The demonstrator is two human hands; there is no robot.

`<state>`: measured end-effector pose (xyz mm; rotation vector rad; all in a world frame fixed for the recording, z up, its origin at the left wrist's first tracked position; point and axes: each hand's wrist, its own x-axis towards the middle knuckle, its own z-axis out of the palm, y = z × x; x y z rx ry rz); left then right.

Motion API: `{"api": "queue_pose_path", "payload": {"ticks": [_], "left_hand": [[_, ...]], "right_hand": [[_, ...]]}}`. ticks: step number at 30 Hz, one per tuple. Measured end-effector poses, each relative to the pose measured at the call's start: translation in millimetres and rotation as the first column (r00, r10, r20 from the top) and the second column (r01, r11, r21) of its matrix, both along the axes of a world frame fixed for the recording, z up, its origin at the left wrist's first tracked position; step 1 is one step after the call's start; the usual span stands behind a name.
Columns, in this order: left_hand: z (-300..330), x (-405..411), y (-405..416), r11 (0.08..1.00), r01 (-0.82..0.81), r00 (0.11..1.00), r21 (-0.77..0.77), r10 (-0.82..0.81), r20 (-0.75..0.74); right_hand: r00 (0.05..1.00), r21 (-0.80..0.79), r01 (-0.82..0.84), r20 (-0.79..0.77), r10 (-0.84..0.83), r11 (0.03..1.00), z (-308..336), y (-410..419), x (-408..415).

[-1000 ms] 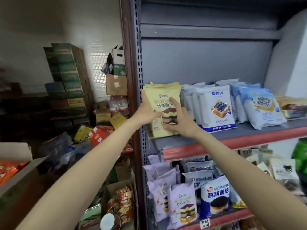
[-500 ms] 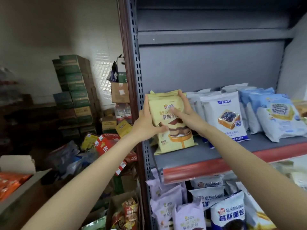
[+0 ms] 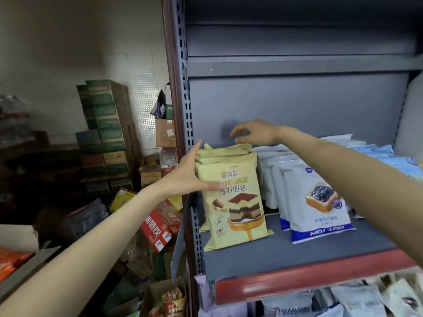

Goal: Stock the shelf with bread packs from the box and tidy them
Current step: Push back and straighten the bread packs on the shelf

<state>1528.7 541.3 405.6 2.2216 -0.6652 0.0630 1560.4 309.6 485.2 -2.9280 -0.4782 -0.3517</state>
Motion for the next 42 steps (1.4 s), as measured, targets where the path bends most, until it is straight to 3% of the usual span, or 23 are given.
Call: {"api": "queue_pose_path", "payload": {"ticks": [5,16,25,34,42], "left_hand": [[-1.2,3.4,-6.6,0.999,0.027,0.999,-0.02,-0.028,-0.045],[-3.9,5.8,-9.1,0.999,-0.035,0.999,-0.008,0.035,0.003],[-6.0,3.9,-13.5,0.998,-0.058,0.998,-0.002,0.058,-0.002],[-9.3,0.3,-10.7,0.997,-0.074,0.997,-0.034,0.074,0.026],[-10.7,-0.1,-12.6,0.995,-0.09,0.996,-0.034,0.091,0.023]], "right_hand": [[0.983,-0.07,0.061,-0.17,-0.072,0.996,1.2,-10.0,20.2],[0.949,0.143,-0.004,-0.311,0.049,0.99,-9.4,5.2,28.0],[0.942,0.302,-0.033,-0.309,0.131,0.953,-19.4,1.7,36.7],[0.939,0.228,-0.063,-0.315,0.135,0.972,-16.1,5.1,38.5],[0.928,0.28,-0.14,-0.298,0.224,0.95,-18.1,1.7,32.2]]}}
